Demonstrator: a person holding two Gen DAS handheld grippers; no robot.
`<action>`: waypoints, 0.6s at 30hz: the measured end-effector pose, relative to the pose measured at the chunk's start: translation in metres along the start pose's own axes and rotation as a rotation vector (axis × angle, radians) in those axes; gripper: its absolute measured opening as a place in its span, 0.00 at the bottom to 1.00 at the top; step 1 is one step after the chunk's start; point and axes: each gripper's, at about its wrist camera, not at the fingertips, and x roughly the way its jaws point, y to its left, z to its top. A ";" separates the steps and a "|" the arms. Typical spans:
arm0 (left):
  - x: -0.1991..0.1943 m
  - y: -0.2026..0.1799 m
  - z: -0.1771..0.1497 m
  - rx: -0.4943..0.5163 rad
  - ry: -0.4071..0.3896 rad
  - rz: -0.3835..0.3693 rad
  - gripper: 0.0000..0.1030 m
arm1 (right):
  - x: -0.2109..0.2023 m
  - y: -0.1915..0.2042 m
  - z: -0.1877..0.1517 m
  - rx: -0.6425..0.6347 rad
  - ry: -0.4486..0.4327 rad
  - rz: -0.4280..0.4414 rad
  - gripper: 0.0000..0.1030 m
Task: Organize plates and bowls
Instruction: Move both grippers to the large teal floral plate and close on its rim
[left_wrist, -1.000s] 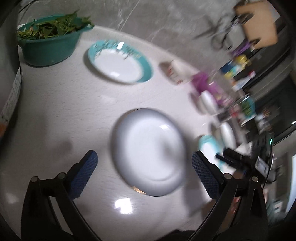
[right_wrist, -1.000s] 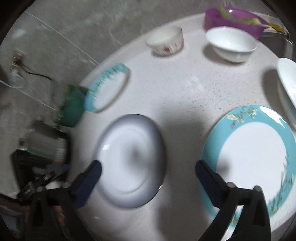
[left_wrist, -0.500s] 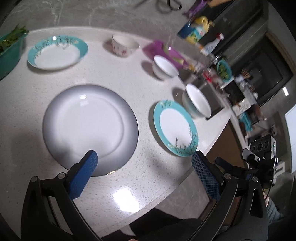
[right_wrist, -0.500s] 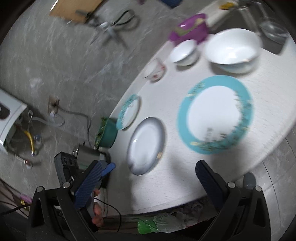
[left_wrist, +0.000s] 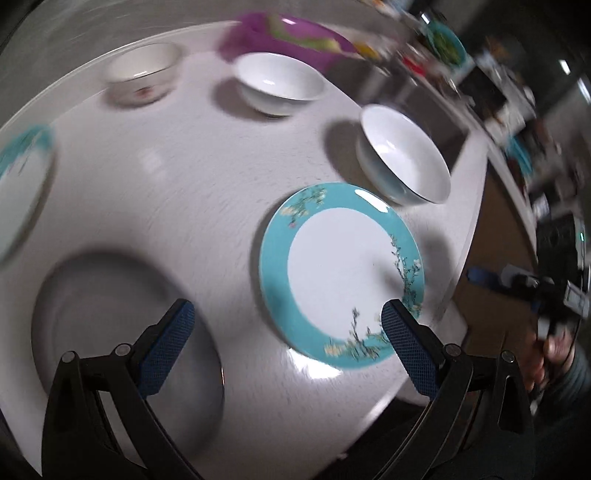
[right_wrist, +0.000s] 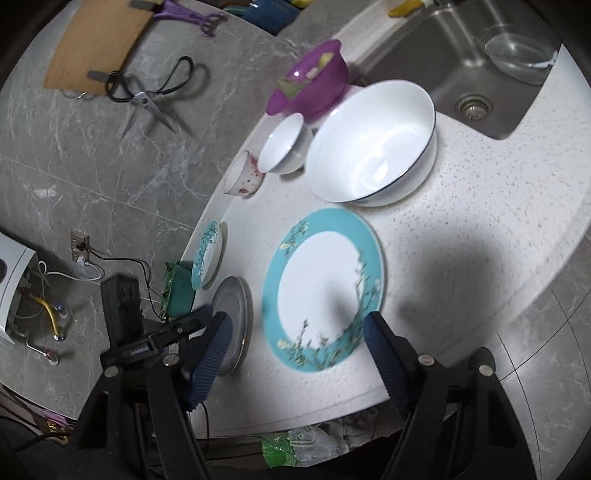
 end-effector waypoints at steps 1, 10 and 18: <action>0.008 0.000 0.009 0.041 0.042 0.003 0.99 | 0.003 -0.006 0.003 0.005 0.008 0.003 0.69; 0.055 0.021 0.042 0.171 0.186 -0.043 0.75 | 0.021 -0.027 0.009 0.020 0.044 -0.001 0.64; 0.070 0.020 0.039 0.195 0.248 -0.023 0.63 | 0.036 -0.030 0.014 0.040 0.069 0.037 0.57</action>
